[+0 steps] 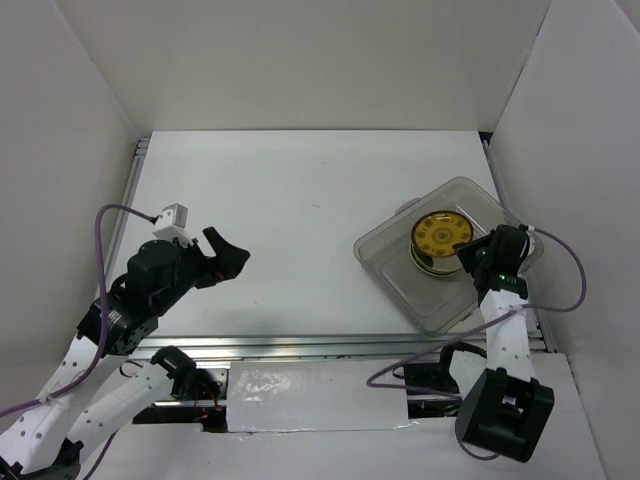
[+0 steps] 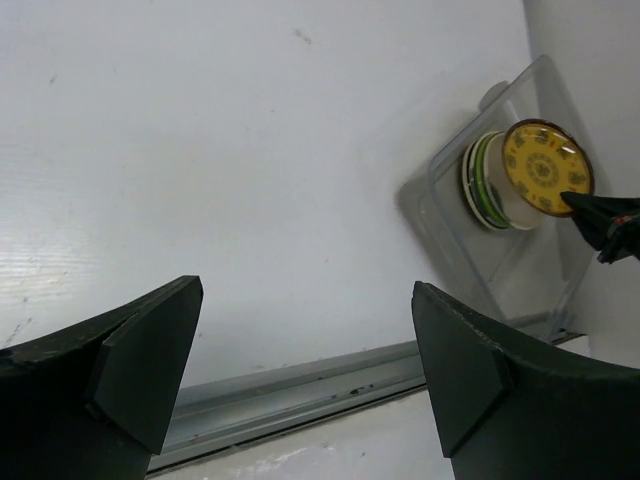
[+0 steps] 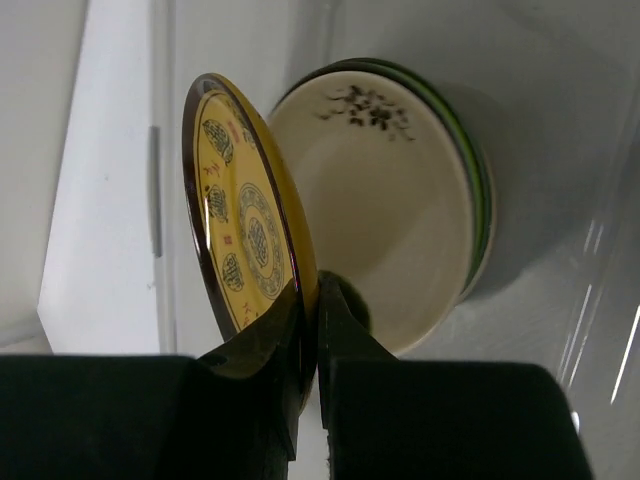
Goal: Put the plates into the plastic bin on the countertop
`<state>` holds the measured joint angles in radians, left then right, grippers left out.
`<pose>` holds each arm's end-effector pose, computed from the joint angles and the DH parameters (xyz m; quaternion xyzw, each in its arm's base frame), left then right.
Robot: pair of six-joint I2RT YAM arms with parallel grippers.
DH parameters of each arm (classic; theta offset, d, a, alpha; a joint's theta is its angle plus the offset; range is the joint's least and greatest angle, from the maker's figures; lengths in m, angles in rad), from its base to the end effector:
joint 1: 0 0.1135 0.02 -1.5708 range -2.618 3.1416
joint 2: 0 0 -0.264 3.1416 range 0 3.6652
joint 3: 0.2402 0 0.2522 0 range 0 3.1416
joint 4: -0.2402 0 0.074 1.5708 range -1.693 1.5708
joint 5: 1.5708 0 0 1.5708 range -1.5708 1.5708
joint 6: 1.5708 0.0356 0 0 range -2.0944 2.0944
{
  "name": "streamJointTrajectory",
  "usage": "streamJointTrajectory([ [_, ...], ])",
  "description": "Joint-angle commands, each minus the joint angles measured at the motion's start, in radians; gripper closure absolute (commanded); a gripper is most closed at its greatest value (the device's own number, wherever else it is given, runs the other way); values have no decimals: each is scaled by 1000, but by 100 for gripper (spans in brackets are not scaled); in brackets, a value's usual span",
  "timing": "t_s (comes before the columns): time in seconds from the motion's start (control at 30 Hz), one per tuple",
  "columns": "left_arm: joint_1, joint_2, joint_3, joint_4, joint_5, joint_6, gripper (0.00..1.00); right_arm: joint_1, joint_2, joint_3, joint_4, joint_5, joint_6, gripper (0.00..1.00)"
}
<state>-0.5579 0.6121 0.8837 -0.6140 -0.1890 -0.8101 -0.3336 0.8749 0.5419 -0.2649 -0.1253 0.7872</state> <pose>0.1108 -0.0613 0.3521 -0.1563 0.8003 -0.3028 0.4934 0.1831 -0.0587 0.2312 0.4442 0.7629 0.1588 0.4422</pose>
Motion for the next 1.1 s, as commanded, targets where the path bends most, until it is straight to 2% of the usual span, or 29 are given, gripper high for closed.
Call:
streamJointTrajectory([
  [0.0, -2, 18, 26, -98, -37, 54, 1, -71, 73, 26, 47, -112, -25, 100],
  [0.07, 0, 26, 23, -101, -24, 71, 1, -82, 76, 27, 49, -129, -28, 91],
  [0.1, 0, 32, 21, -101, -17, 78, 1, -84, 67, 33, 38, -141, -38, 45],
  [0.13, 1, 37, 20, -104, -7, 81, 1, -79, 55, 36, 27, -157, -43, 20],
  [0.17, 1, 46, 20, -107, -7, 86, 1, -73, 38, 44, -5, -148, -45, 0],
  [0.33, 1, 66, 40, -136, -24, 97, 1, -53, -106, 101, -135, -79, -78, 0],
  [0.47, 3, 80, 110, -182, -96, 120, 1, -38, -189, 127, -217, -100, -144, 0],
  [0.6, 7, 123, 211, -271, -197, 147, 1, 31, -176, 159, -275, -27, -187, 0],
  [0.7, 9, 136, 264, -319, -237, 154, 1, 88, -123, 196, -322, -43, -209, 0],
  [0.77, 9, 129, 290, -332, -239, 153, 1, 155, -155, 207, -329, -77, -227, 0],
  [0.83, 9, 120, 331, -336, -242, 161, 1, 220, -224, 277, -352, -53, -238, 0],
  [0.87, 10, 120, 351, -352, -271, 163, 1, 296, -241, 315, -397, -19, -241, 0],
  [0.9, 10, 129, 374, -366, -292, 164, 1, 329, -257, 405, -427, 63, -247, 0],
  [0.97, 10, 140, 444, -397, -340, 164, 1, 411, -269, 511, -543, 162, -272, 0],
  [1.0, 10, 144, 468, -424, -387, 167, 1, 471, -264, 630, -588, 209, -279, 0],
  [1.07, 10, 159, 537, -457, -434, 170, 1, 514, -237, 745, -741, 318, -305, 0],
])
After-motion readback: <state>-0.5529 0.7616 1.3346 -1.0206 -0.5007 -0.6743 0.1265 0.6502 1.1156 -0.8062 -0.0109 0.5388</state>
